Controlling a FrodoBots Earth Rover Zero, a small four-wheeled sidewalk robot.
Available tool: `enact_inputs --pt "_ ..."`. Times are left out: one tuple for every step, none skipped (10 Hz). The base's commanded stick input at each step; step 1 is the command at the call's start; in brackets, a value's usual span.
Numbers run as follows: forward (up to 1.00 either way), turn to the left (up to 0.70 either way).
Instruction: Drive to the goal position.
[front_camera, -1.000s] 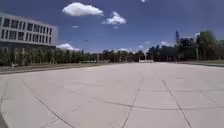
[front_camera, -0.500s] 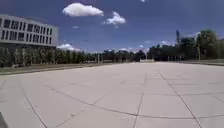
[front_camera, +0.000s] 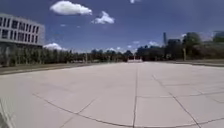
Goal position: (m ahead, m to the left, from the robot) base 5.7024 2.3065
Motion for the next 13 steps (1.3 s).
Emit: enact_inputs --pt "0.50 0.00" --pt "0.50 0.00" --pt "0.50 0.00" --pt "0.50 0.00" --pt "0.50 0.00" --pt "0.50 0.00" --pt "0.50 0.00" --pt "0.50 0.00" --pt "0.50 0.00" --pt "0.50 0.00" --pt "0.50 0.00" --pt "0.50 0.00" --pt "0.50 0.00"
